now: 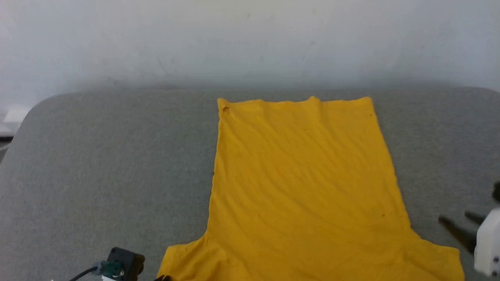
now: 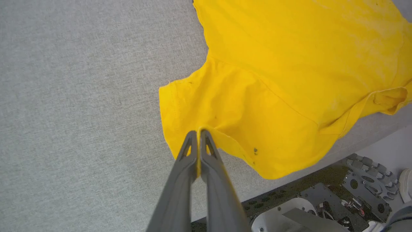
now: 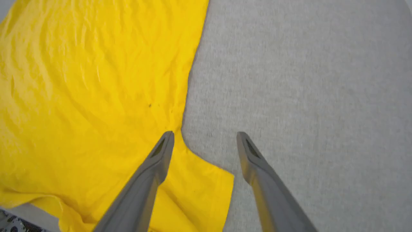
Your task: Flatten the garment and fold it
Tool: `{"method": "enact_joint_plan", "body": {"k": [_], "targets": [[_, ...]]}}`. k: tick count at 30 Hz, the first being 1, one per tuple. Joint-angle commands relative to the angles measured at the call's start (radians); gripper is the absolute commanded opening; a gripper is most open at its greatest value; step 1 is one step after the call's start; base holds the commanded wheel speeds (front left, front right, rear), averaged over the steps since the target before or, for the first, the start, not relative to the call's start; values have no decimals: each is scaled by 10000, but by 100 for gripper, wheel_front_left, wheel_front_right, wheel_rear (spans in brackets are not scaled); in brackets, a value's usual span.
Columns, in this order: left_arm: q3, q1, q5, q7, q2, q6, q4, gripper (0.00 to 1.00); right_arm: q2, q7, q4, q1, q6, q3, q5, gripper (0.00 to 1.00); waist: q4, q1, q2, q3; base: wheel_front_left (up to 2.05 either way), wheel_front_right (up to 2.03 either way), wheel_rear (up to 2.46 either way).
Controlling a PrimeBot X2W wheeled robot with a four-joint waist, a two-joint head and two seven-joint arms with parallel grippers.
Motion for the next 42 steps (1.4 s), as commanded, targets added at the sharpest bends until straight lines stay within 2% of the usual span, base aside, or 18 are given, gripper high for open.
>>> {"method": "enact_joint_plan", "body": {"k": [1, 4, 7, 11, 15, 24, 33, 34, 35, 36, 42], "targets": [[-1, -186, 173, 50, -81, 181, -325, 0, 178, 201, -149, -588, -19, -268, -66, 100, 789, -1, -1, 993, 0, 0, 0], [-76, -351, 414, 76, -245, 417, -889, 0, 390, 733, -182, -1722, -19, -634, -327, 100, 1295, -1, -1, 1690, 0, 0, 0], [-223, -574, 688, 52, -458, 558, -1282, 0, 213, 1243, 5, -2924, -19, -523, -824, 100, 1799, -1, -1, 2420, 0, 0, 0], [-317, -837, 930, -229, -957, 811, -1626, 0, 435, 1926, 976, -4710, -19, -688, -922, 100, 2368, -1, -1, 3282, 0, 0, 0], [-601, -1128, 1215, -474, -1447, 892, -1719, 0, 251, 2411, 2045, -6232, -19, -600, -1499, 100, 2931, -1, -1, 4049, 0, 0, 0], [-1230, -1670, 1356, -1172, -2557, 660, -1305, 0, -138, 2638, 4177, -8545, -19, -580, -2657, 100, 3742, -1, -1, 5157, 0, 0, 0], [-1395, -2051, 1338, -1554, -2921, 386, -781, 0, -387, 2250, 5473, -9237, -19, -273, -3414, 100, 3981, -1, -1, 5467, 0, 0, 0], [-1391, -2078, 1336, -1572, -2928, 374, -739, 0, -392, 2297, 5625, -9194, -19, -194, -3424, 84, 3971, -1, -1, 5454, 0, 0, 0], [-1381, -2093, 1335, -1588, -2927, 372, -696, 0, -376, 2317, 5735, -9146, -19, -113, -3402, 25, 3942, -1, -1, 5424, 0, 0, 0], [-1364, -2096, 1331, -1599, -2920, 380, -658, 0, -356, 2264, 5806, -9104, -19, -51, -3378, 0, 3899, -1, -1, 5381, 0, 0, 0], [-1275, -2077, 1335, -1633, -2792, 400, -541, 0, -358, 1836, 6154, -8816, -19, 347, -3291, 0, 3550, -1, -1, 4927, 0, 0, 0]]}}
